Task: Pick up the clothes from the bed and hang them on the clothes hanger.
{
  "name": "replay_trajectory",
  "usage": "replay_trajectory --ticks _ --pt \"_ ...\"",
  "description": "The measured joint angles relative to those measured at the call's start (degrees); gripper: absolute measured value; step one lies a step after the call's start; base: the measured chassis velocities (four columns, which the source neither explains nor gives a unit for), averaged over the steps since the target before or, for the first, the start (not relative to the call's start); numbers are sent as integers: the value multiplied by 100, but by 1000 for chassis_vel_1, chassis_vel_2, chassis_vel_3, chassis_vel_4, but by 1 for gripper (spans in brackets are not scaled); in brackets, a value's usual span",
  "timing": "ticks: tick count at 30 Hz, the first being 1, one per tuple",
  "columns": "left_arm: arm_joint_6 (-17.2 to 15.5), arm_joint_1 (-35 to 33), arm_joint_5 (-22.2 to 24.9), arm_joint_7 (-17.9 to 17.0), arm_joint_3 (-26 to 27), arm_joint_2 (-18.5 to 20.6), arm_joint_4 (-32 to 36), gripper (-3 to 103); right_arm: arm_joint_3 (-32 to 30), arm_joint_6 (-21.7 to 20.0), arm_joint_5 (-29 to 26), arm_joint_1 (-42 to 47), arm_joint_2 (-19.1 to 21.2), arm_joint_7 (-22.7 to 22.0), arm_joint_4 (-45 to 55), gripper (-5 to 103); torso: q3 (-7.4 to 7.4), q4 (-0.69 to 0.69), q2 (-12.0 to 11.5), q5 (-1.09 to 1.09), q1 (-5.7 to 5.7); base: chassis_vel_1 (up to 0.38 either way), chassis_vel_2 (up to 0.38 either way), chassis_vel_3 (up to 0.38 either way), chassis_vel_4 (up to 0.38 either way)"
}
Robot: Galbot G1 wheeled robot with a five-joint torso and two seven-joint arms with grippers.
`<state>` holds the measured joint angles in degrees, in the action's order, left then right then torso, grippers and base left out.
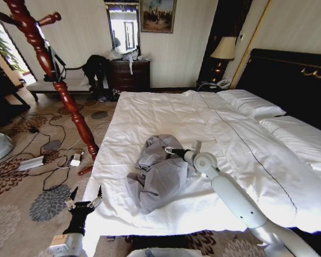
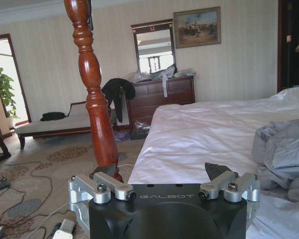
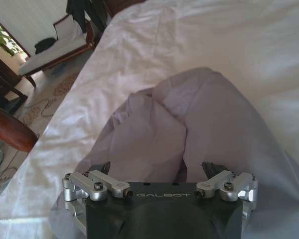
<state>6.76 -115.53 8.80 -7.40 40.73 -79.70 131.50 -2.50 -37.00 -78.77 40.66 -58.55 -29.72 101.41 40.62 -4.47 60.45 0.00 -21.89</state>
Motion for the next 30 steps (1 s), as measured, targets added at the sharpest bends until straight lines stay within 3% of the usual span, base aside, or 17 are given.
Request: replay_trajectory --ticks 6,17,18,20,28,30 --pt "13 28 18 -2 28 28 -63 100 12 -222 -41 222 -21 -147 -13 100 0 0 1 -1 1 0 0 0 0" --pt "103 -15 68 -4 230 94 -70 100 77 -163 -369 103 -290 -160 -54 101 0 1 1 0 1 0 0 0 0" --pt "117 -26 56 -6 231 92 -69 100 103 -158 -428 62 -327 -177 -57 90 0 1 1 -1 1 0 0 0 0" --pt "117 -33 61 -16 231 91 -63 100 134 -156 -460 38 -355 -191 -61 90 -1 1 1 -1 1 0 0 0 0" --pt "112 -78 169 -75 241 98 10 100 356 -179 -203 52 -575 -237 -115 52 0 1 1 0 1 0 0 0 0" --pt "114 -80 171 -77 246 97 10 100 371 -178 -170 60 -587 -244 -114 52 0 1 1 0 1 0 0 0 0"
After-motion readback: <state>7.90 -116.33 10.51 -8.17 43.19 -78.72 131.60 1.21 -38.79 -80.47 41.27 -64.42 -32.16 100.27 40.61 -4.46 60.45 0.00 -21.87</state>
